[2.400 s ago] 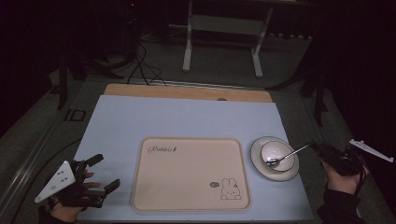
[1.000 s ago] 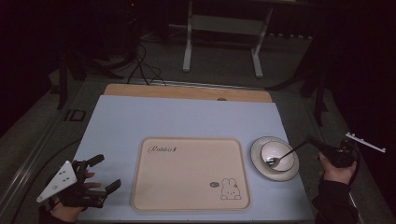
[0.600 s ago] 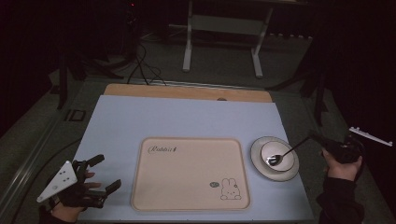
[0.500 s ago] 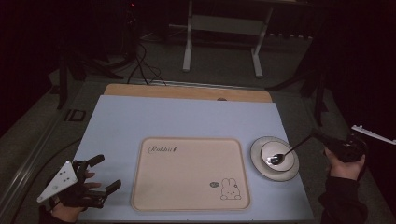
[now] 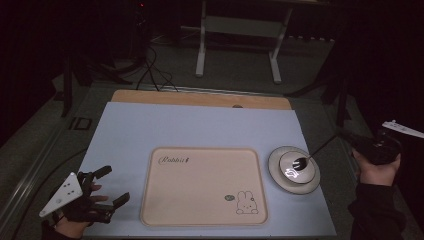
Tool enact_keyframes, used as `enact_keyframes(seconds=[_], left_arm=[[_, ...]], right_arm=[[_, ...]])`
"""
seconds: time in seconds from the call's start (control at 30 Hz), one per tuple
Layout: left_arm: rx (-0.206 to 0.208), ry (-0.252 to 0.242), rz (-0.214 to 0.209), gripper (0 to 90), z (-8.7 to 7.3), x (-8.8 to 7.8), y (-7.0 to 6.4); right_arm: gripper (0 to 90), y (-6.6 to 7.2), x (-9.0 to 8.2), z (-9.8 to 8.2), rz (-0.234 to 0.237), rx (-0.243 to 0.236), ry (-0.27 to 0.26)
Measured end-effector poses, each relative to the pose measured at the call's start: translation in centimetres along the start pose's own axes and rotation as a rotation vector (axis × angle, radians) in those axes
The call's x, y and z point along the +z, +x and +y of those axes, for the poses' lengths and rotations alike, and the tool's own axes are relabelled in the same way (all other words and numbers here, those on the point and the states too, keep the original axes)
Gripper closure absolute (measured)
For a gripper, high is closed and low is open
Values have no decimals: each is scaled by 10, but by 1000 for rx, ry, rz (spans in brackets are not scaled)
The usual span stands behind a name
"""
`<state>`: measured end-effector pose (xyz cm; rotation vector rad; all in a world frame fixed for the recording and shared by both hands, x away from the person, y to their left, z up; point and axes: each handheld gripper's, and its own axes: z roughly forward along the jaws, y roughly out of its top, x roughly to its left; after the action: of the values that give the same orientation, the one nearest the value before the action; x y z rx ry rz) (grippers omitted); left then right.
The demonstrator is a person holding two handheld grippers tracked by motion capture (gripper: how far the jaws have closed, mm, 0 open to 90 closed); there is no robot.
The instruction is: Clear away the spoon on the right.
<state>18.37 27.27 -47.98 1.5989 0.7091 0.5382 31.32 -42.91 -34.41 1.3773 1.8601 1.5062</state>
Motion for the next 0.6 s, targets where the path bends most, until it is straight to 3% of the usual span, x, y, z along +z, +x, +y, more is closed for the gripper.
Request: enact_keyframes(seconds=[0.4,0.6], left_arm=[[0,3,-3,0,0,0,0],[2,2,1,0,0,0,1]], right_arm=[[899,33,14,20,84,-72,30],[900,57,30,22,155,-128,90]])
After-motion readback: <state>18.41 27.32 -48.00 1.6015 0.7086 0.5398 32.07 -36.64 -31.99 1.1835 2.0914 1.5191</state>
